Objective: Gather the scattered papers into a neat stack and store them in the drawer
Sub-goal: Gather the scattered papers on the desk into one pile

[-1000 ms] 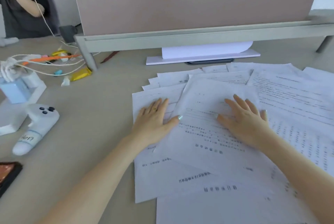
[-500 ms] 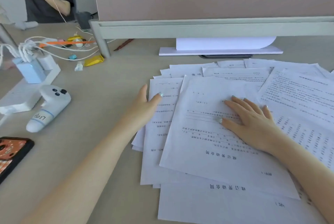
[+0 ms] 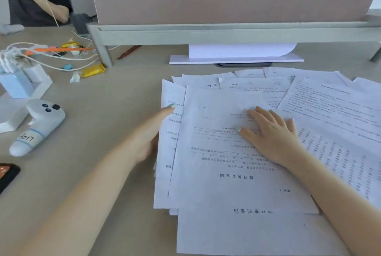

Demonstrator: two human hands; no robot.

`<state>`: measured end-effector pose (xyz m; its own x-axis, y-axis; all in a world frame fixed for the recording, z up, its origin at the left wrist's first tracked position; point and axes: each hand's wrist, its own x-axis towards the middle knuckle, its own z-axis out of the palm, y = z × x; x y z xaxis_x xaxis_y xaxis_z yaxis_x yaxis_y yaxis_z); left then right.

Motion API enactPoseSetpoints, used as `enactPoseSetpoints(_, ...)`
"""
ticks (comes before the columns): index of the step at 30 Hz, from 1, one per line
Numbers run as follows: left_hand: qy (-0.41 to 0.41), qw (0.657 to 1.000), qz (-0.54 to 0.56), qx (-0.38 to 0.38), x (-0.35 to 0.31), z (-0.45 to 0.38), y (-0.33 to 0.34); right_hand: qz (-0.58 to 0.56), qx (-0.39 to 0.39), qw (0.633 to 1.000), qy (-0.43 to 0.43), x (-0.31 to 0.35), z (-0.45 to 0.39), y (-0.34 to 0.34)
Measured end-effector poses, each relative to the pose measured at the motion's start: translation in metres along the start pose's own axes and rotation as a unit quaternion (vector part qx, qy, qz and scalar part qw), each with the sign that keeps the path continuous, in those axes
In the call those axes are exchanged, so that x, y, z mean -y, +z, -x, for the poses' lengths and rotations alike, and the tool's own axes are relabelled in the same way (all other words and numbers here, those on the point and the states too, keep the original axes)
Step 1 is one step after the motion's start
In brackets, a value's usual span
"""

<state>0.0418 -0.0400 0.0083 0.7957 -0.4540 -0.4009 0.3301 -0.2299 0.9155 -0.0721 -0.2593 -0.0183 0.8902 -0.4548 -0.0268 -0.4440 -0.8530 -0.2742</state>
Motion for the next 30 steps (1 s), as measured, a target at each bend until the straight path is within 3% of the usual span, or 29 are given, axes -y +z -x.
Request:
enactPoseSetpoints(4, 0.081, 0.994, -0.078, -0.003, 0.008, 0.008, 0.01, -0.007, 0.006, 0.999, -0.033, 0.009, 0.002, 0.004)
enactPoseSetpoints(6, 0.054, 0.993, -0.095, -0.032, 0.009, 0.004, 0.01, -0.009, 0.01, 0.999, -0.047, 0.012, 0.004, 0.006)
enactPoseSetpoints(9, 0.031, 0.992, -0.12, -0.003, 0.013, -0.005, 0.009, -0.035, 0.003, 0.998, -0.057, 0.014, 0.006, 0.004)
enactPoseSetpoints(14, 0.029, 0.993, -0.11, -0.026, 0.018, -0.011, 0.009, -0.111, -0.013, 0.994, -0.016, 0.002, 0.0, -0.002)
enactPoseSetpoints(19, 0.057, 0.991, -0.111, -0.047, 0.013, -0.016, -0.006, -0.041, 0.019, 0.999, 0.014, -0.021, -0.003, -0.01)
enactPoseSetpoints(26, 0.066, 0.986, -0.124, -0.09, 0.004, -0.02, -0.045, 0.01, 0.015, 0.999, 0.05, -0.037, -0.009, -0.013)
enactPoseSetpoints(30, 0.062, 0.986, -0.078, -0.132, 0.001, -0.019, -0.069, 0.029, 0.002, 0.997, 0.072, -0.047, -0.013, -0.013)
